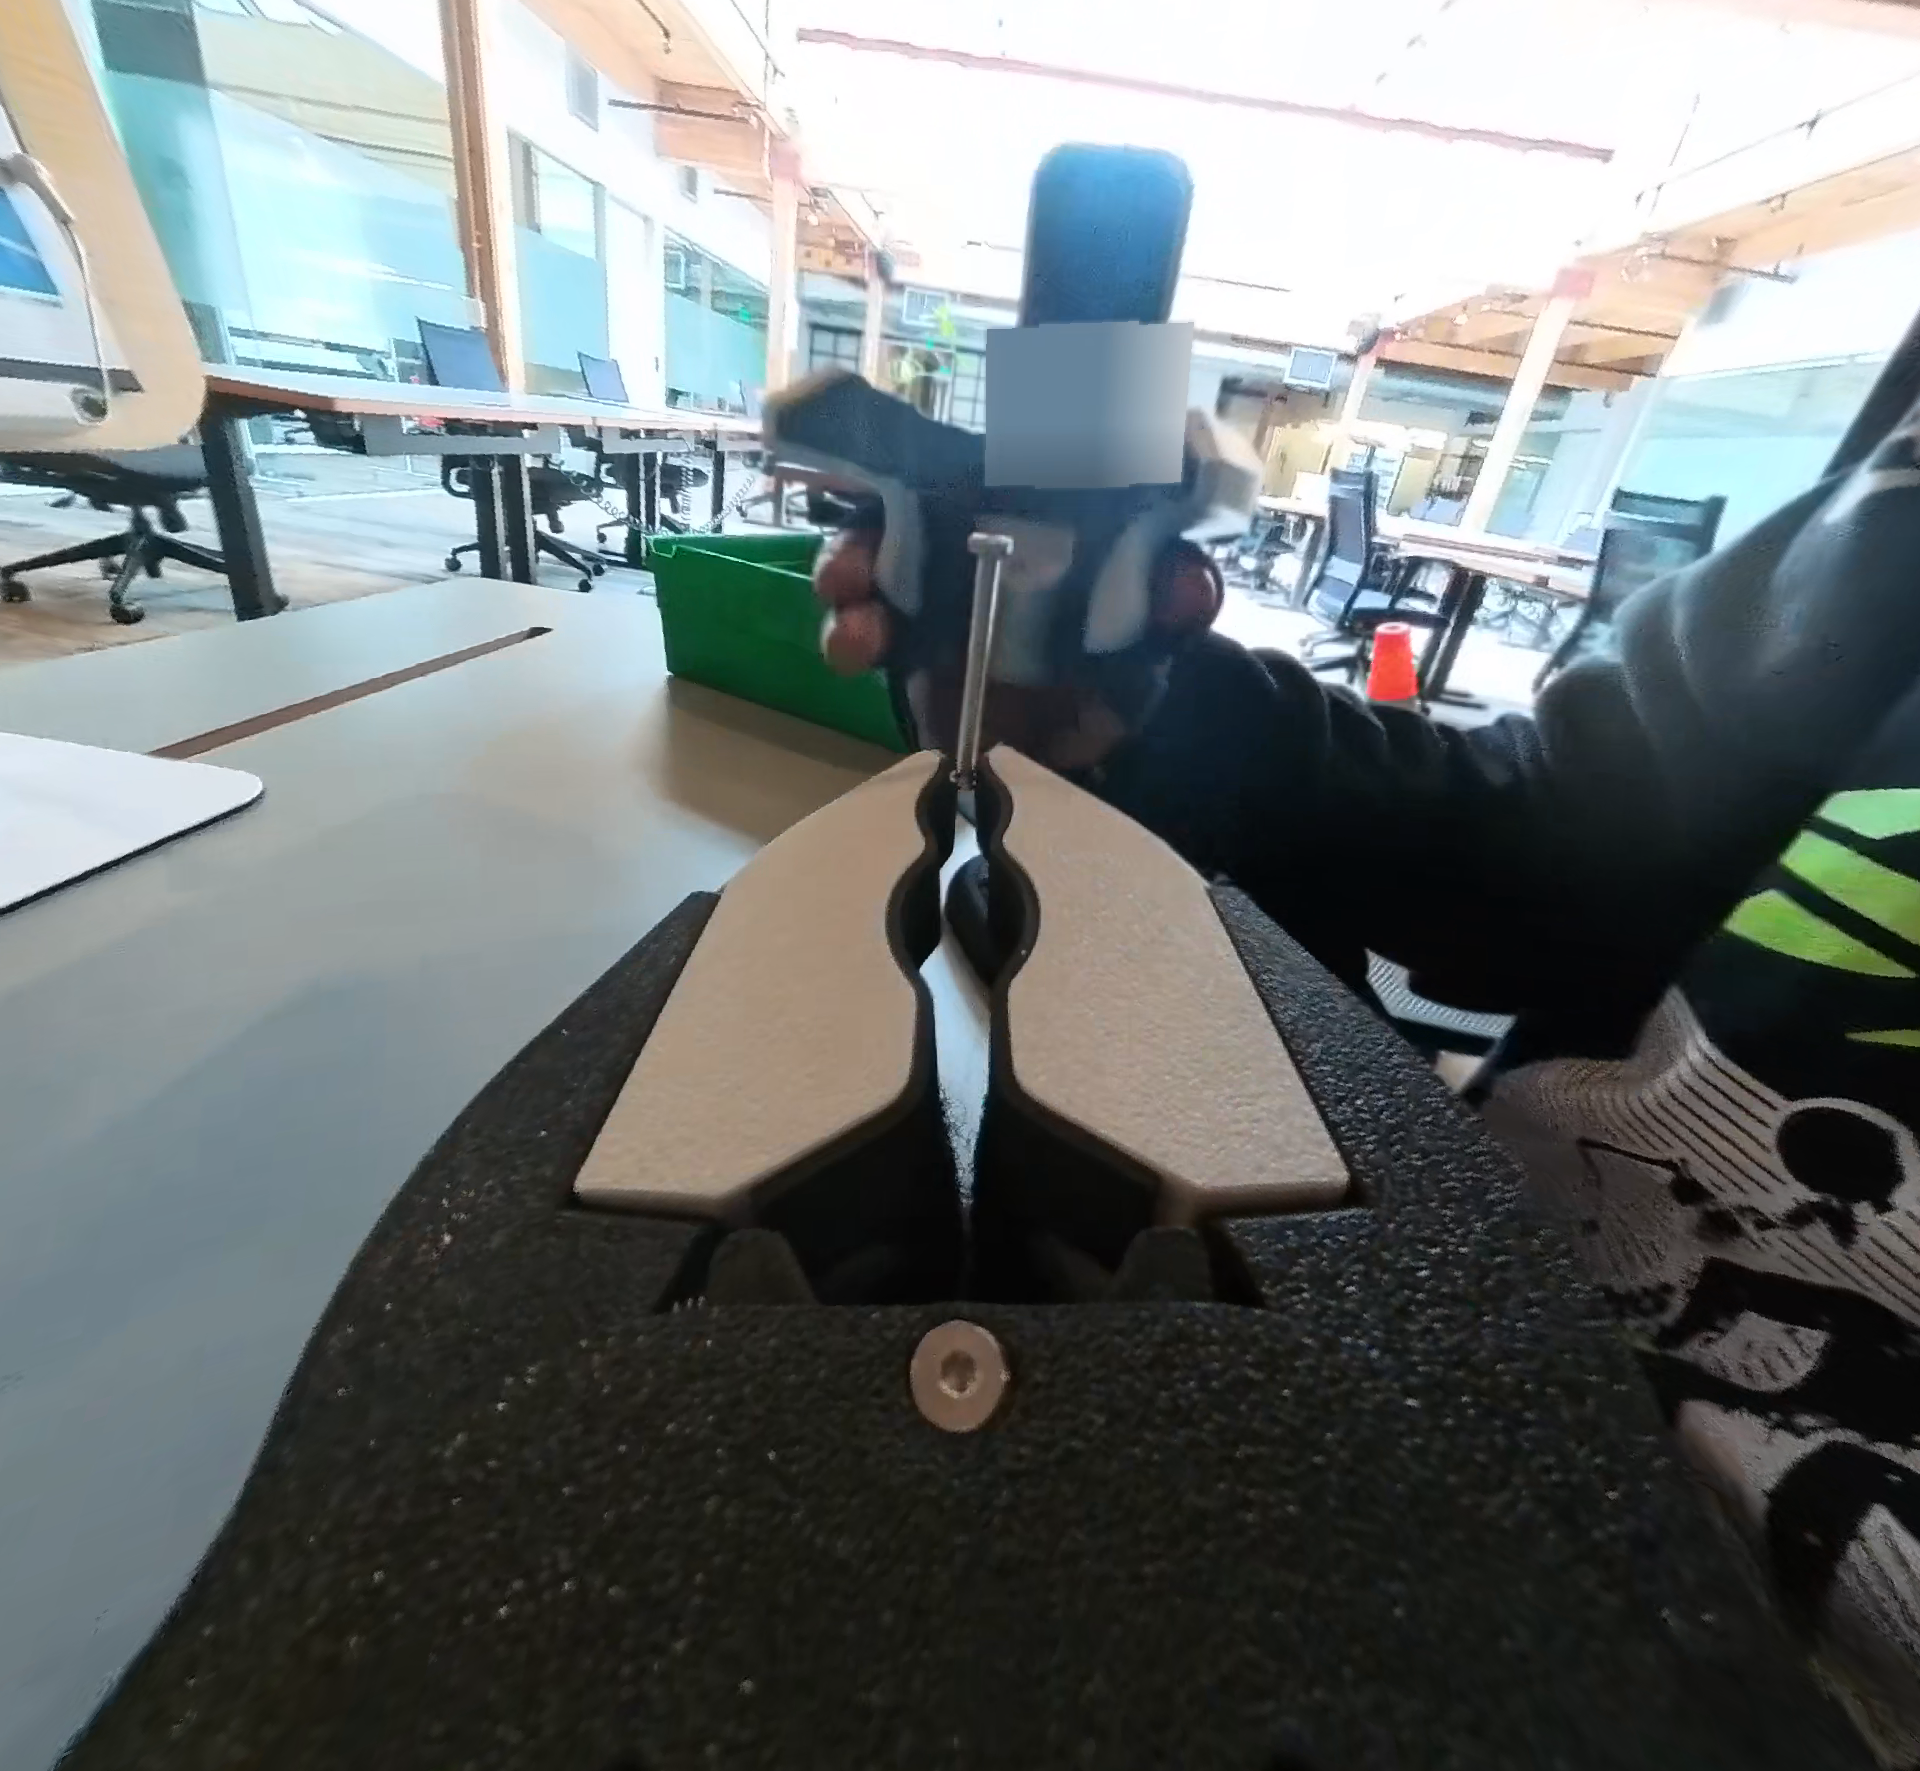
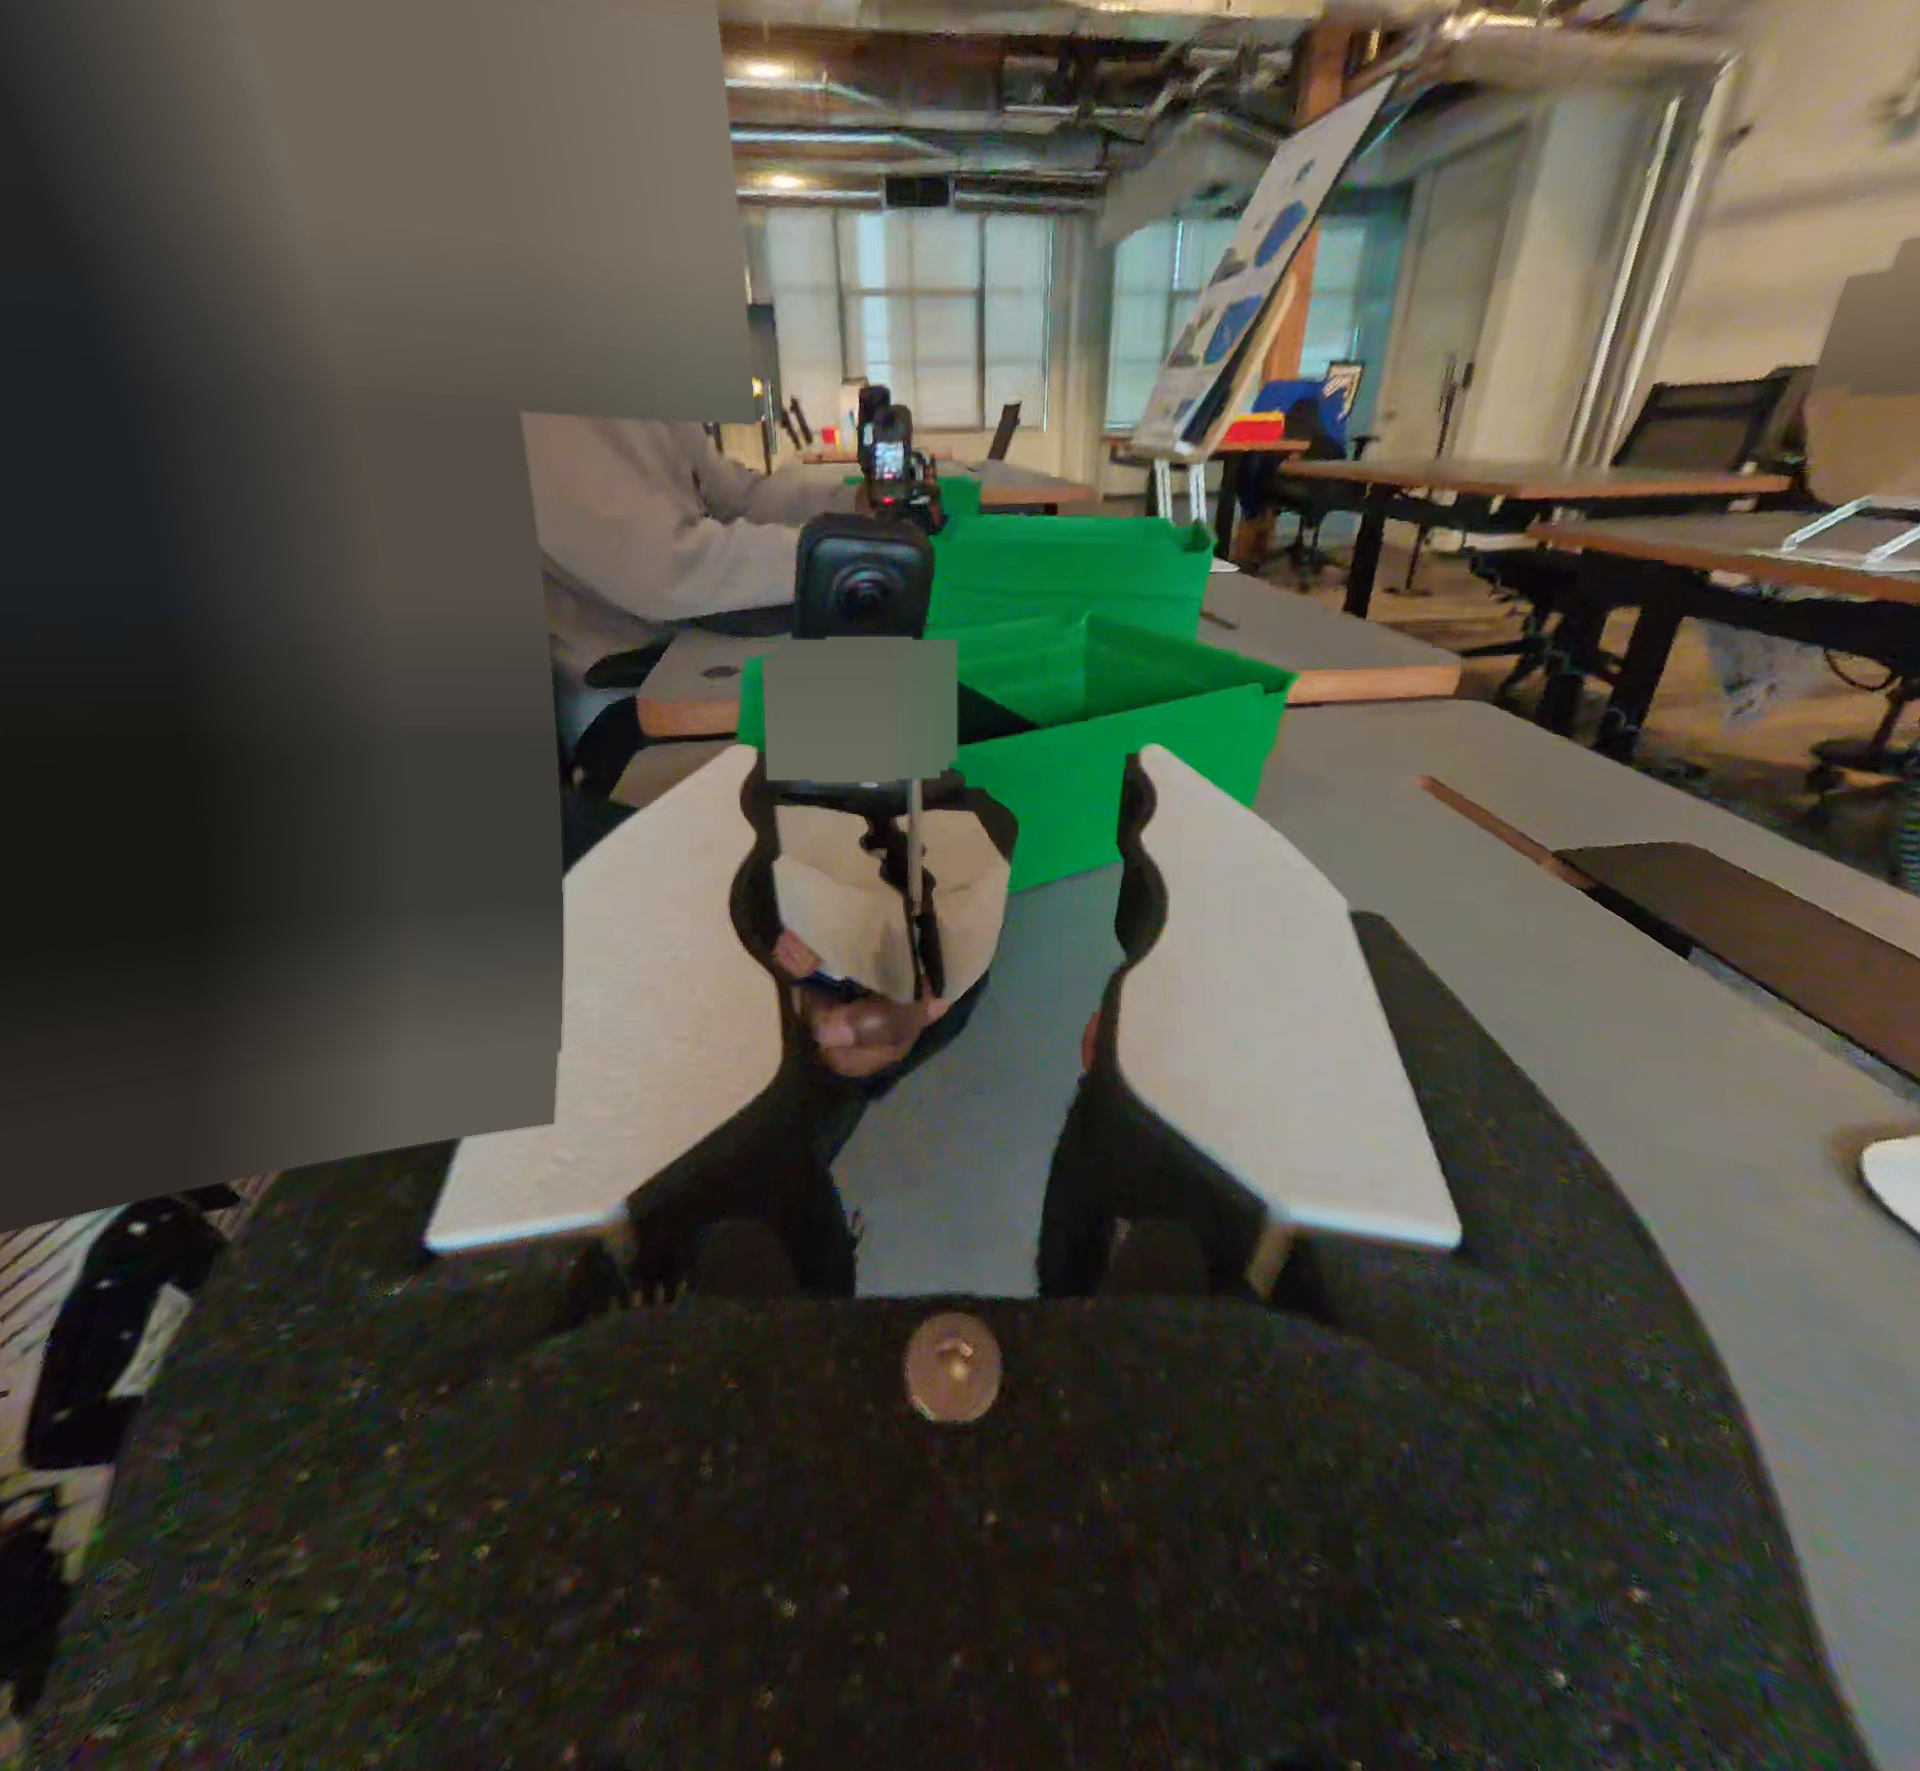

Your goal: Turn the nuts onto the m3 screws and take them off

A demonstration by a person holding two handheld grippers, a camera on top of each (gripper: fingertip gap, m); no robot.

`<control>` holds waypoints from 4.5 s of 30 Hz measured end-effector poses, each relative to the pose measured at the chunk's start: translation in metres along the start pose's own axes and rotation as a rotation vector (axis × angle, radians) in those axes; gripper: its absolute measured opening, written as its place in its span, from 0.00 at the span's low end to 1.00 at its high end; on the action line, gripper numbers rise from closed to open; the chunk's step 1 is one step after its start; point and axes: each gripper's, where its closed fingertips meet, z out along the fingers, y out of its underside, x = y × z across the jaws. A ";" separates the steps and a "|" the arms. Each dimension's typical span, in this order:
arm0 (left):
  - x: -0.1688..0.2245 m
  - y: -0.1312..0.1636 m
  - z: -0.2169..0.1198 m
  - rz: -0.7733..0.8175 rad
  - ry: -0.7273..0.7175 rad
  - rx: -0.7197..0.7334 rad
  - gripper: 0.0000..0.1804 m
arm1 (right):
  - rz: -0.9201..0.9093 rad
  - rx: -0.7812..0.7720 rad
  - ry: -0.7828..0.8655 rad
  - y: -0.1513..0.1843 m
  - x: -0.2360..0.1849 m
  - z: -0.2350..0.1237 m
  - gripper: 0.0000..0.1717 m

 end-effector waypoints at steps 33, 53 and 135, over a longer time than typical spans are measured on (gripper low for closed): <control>-0.017 0.039 0.014 -0.018 0.031 -0.092 0.01 | 0.006 -0.040 -0.041 0.045 -0.006 -0.004 0.25; -0.020 0.038 0.014 -0.029 0.021 -0.091 0.01 | 0.002 -0.051 -0.049 0.046 -0.007 -0.005 0.25; 0.012 0.045 0.015 -0.110 0.258 -0.144 0.01 | -0.937 -1.256 -0.877 0.052 -0.009 -0.009 0.11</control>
